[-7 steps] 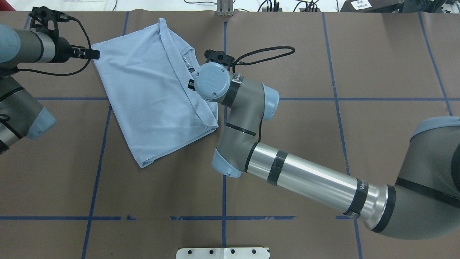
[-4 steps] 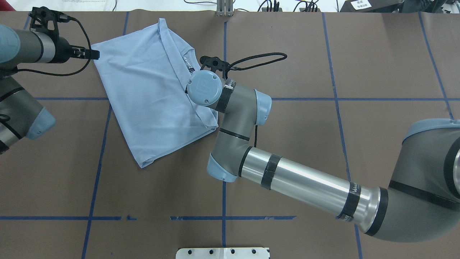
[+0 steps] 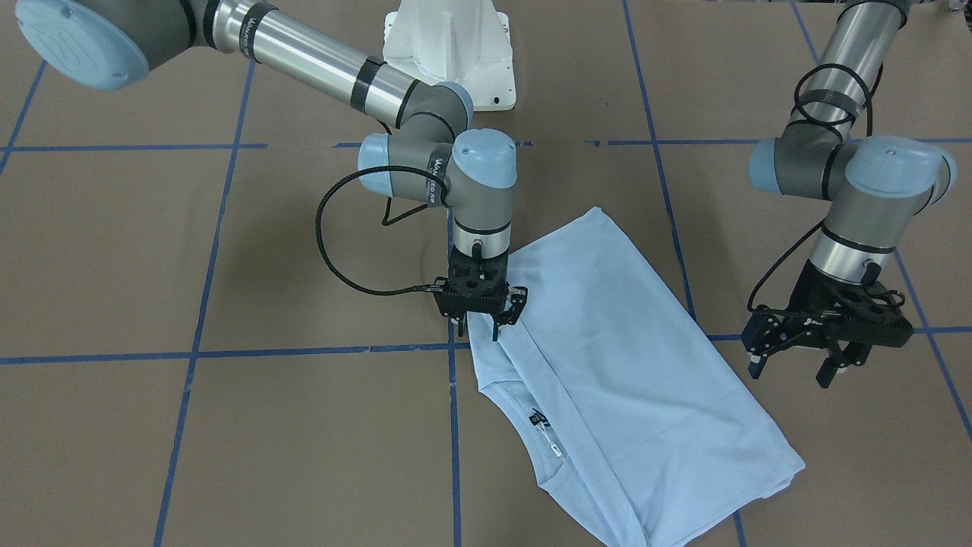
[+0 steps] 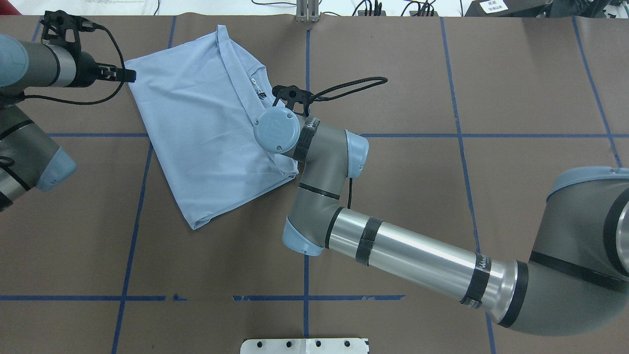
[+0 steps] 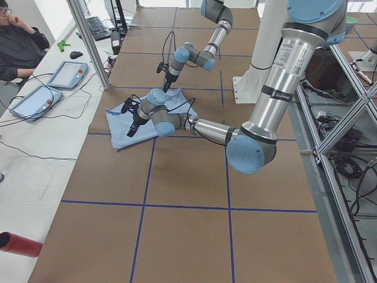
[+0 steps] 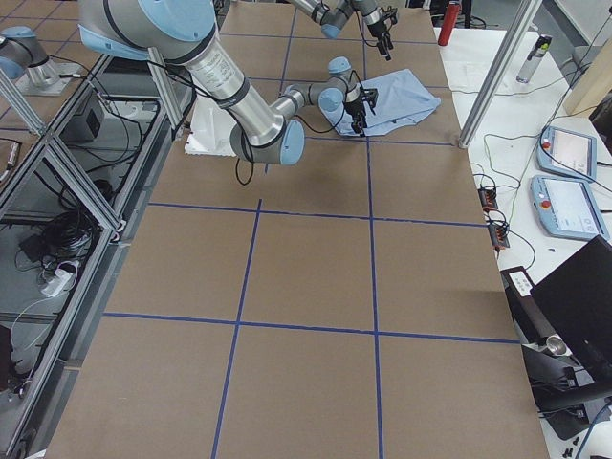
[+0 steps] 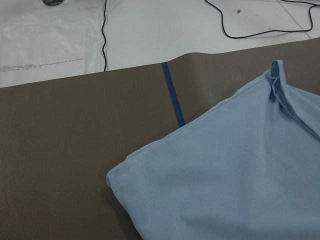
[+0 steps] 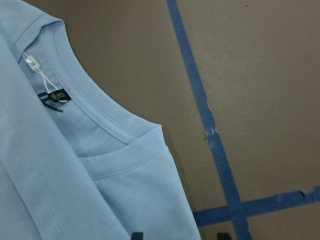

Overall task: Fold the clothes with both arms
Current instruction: 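Hold the shirt corner with the left gripper while the right gripper reaches the collar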

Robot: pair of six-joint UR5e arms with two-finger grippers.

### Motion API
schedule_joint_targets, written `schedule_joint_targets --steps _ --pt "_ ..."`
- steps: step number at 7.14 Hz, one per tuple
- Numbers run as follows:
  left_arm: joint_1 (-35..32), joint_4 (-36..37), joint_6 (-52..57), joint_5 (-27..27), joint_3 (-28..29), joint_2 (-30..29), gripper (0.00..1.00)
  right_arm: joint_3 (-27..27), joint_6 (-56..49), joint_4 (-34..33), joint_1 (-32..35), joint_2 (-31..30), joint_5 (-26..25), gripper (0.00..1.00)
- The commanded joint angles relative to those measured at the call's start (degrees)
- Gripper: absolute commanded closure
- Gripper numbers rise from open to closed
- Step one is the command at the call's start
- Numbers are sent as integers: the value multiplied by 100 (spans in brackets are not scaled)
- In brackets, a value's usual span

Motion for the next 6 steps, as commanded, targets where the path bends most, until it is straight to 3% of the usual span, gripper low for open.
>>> schedule_joint_targets --steps 1,2,3,6 --pt "0 0 0 -6 2 -2 0 6 4 -4 -13 4 -4 67" --pt "0 -9 0 2 2 -2 0 6 56 -4 -13 13 -4 95" --pt "0 -9 0 3 2 -2 0 6 83 -4 -13 13 -13 100" --pt "0 -9 0 -6 -7 -2 0 223 -13 -257 30 -31 -30 100"
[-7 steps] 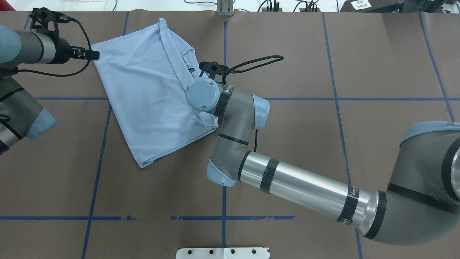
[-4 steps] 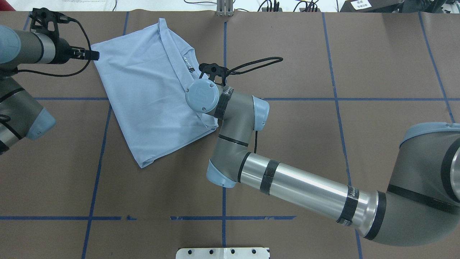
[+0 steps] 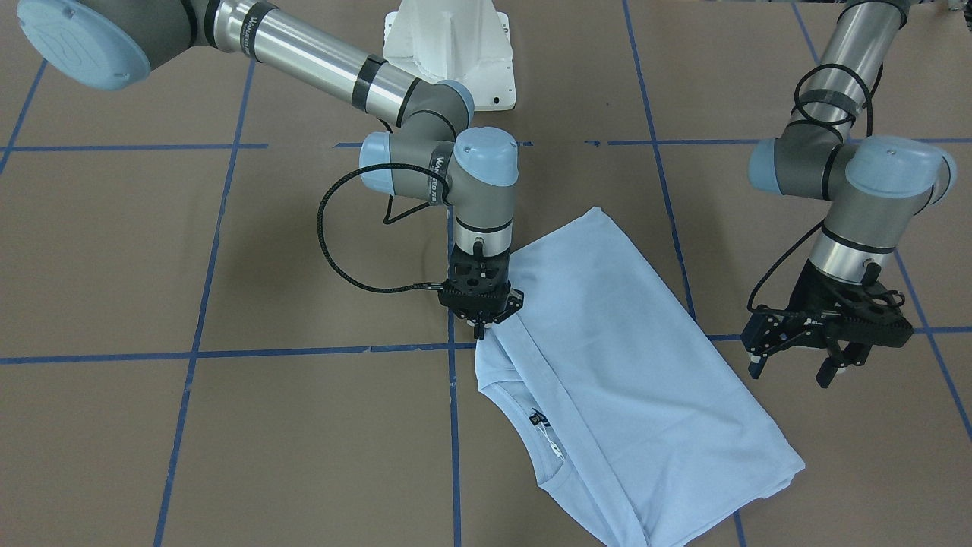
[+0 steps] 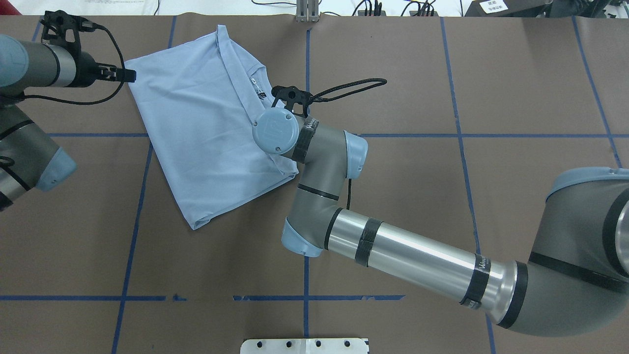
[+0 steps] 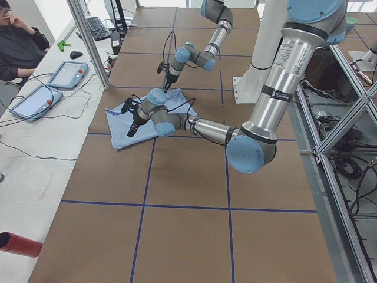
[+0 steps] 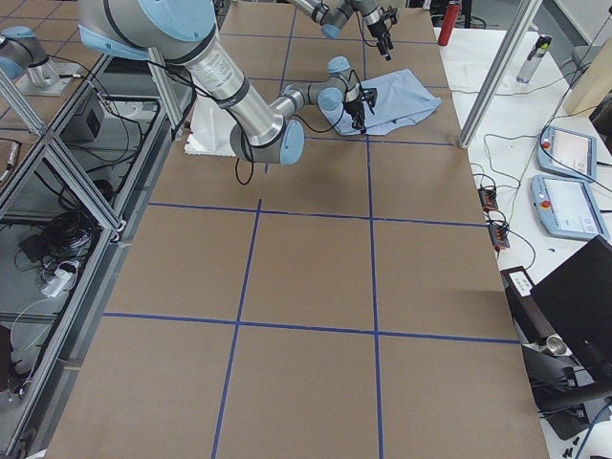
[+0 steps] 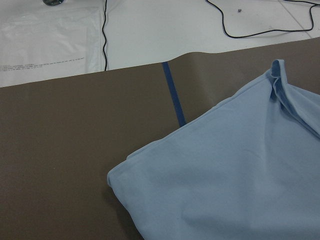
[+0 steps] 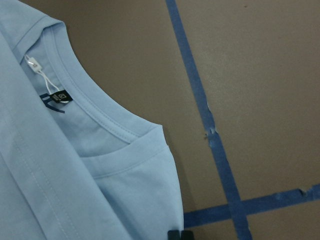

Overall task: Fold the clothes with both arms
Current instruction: 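Hold the shirt corner with the left gripper while the right gripper reaches the collar, then drag the collar edge with the right gripper toward the robot, straightening the shirt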

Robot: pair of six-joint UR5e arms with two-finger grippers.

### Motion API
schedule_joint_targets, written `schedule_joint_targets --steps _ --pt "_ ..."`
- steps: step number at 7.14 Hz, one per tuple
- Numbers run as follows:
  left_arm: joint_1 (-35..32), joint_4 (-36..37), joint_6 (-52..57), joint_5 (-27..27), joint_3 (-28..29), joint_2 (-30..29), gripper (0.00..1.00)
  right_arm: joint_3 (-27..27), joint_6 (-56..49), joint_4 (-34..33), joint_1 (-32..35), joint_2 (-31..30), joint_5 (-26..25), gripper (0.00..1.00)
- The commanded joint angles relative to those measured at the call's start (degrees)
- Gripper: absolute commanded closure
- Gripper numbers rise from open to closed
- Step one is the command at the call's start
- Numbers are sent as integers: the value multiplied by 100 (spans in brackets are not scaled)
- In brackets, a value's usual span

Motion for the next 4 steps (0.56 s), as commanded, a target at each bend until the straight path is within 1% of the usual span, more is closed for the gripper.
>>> schedule_joint_targets --steps 1,3,4 --pt "0 5 -9 -1 -8 0 0 684 -54 -523 47 -306 44 100" --pt "18 -4 -220 -1 -16 0 0 2483 -36 -798 -48 -1673 -16 100" --pt "18 -4 -229 -1 -25 0 0 3274 -1 -904 -328 -2280 -252 100"
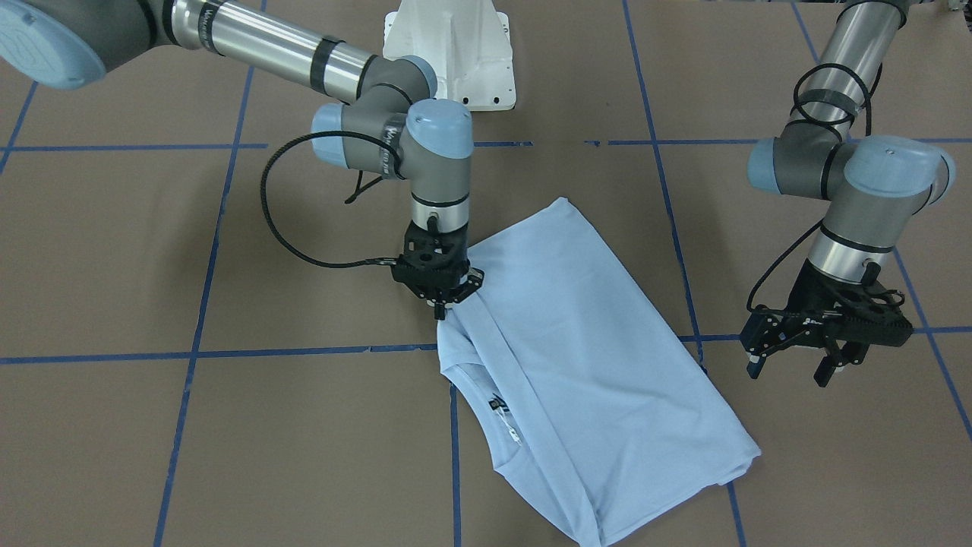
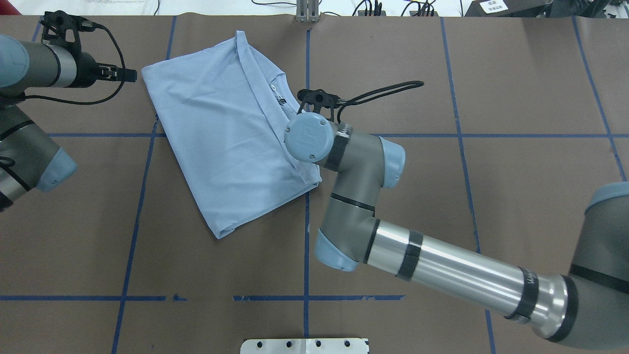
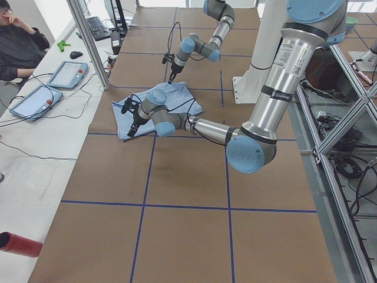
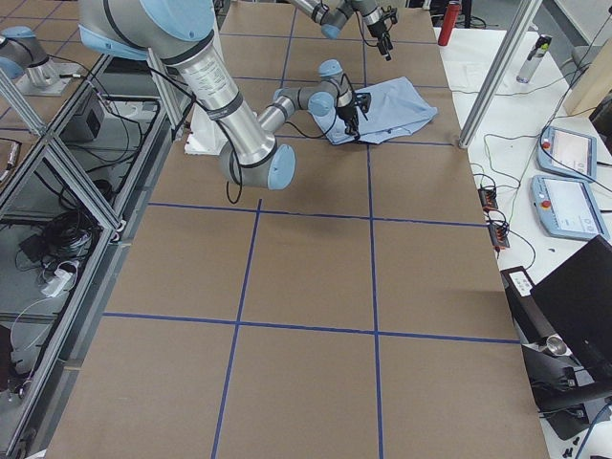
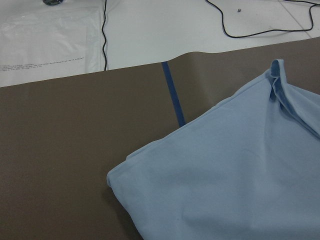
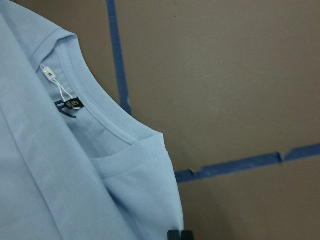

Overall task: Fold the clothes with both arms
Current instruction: 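Drag the collar edge with the right gripper toward the robot, straightening the shirt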

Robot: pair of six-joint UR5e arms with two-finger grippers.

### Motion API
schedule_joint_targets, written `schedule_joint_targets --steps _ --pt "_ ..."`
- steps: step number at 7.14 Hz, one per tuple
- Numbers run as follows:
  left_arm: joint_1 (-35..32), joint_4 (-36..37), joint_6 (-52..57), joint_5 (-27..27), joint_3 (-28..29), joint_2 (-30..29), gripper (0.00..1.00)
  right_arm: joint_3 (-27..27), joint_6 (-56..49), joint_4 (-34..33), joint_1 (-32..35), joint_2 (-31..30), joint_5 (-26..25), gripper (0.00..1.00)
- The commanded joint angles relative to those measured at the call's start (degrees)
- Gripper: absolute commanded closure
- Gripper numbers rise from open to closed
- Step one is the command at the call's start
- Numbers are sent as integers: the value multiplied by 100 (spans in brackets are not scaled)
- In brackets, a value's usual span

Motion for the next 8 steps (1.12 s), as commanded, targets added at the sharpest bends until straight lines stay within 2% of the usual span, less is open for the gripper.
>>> schedule_joint_targets --steps 1,2,4,5,7,8 --pt "5 -1 -46 0 -18 0 0 1861 76 -405 -580 -1319 -437 100" --pt "5 -1 -46 0 -35 0 0 2478 155 -616 -949 -1829 -805 100" --pt "5 -1 -46 0 -35 0 0 3551 340 -618 -1469 -3085 -1220 100" --pt "5 -1 -46 0 -44 0 0 3661 863 -627 -1872 -3230 -1587 100" --pt "14 -1 -46 0 -44 0 0 3653 1200 -705 -2358 -3232 -1994 100" --pt "14 -1 -46 0 -44 0 0 3653 1193 -715 -2368 -3223 -2013 88"
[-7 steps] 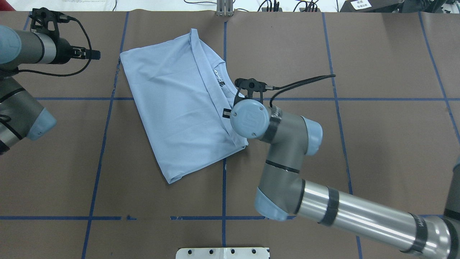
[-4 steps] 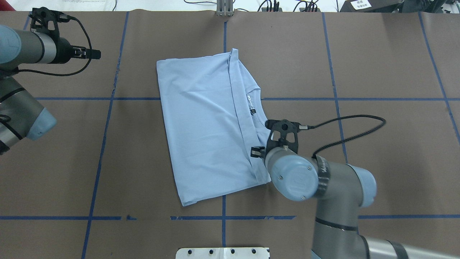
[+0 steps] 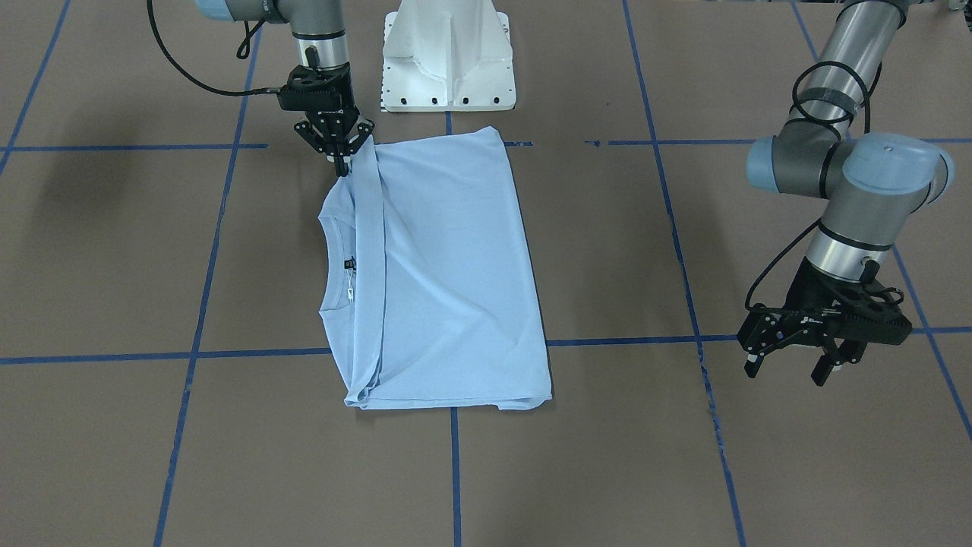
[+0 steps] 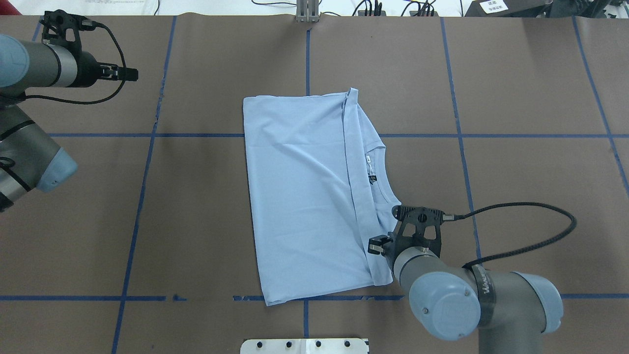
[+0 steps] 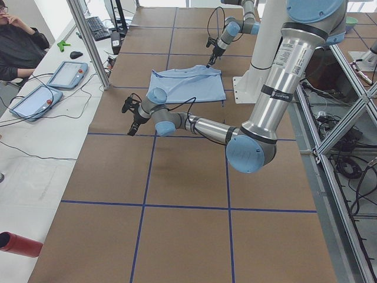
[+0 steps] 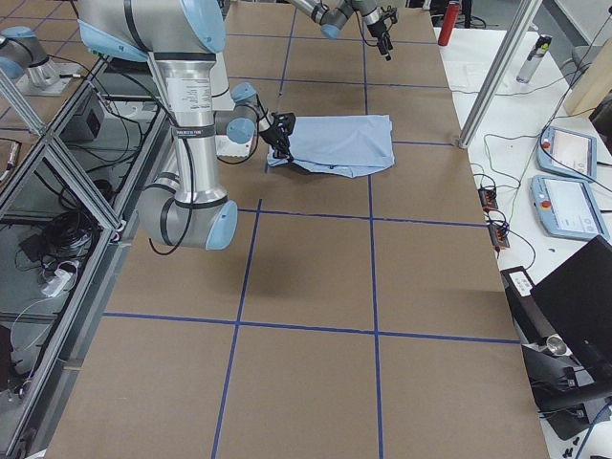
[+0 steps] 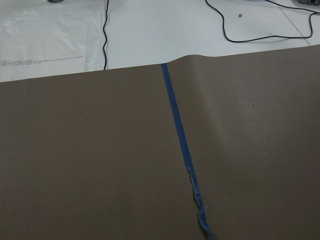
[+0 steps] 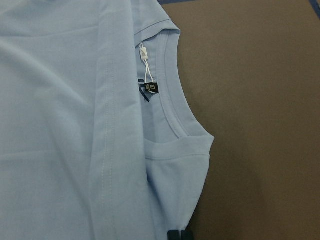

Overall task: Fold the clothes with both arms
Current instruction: 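Drag the collar edge with the right gripper toward the robot, straightening the shirt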

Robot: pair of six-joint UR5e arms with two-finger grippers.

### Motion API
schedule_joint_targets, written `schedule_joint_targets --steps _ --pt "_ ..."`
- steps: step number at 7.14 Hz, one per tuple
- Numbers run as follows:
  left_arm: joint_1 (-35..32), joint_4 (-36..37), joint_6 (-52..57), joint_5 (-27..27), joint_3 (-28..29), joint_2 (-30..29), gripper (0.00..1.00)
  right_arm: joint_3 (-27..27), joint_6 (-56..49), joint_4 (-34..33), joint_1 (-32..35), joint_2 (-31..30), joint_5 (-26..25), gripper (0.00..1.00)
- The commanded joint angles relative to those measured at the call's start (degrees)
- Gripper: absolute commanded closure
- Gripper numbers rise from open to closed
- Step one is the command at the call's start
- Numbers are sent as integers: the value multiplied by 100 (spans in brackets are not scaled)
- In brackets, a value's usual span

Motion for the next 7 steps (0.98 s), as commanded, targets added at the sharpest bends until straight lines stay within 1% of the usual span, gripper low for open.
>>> schedule_joint_targets --steps 1,2,3,4,6,7 --pt "2 0 -9 0 -11 0 0 21 14 -39 -126 -2 -84 1" --pt "2 0 -9 0 -20 0 0 90 -204 -39 -100 41 47 0" --pt "11 0 -9 0 -20 0 0 169 -781 -30 -91 16 127 0" --pt "11 0 -26 0 -20 0 0 170 -1039 -30 -239 -2 84 0" --pt "28 0 -123 0 -20 0 0 170 -1855 -30 -538 -29 -222 0" --pt "28 0 -132 0 -12 0 0 153 -1894 -30 -809 -11 -528 1"
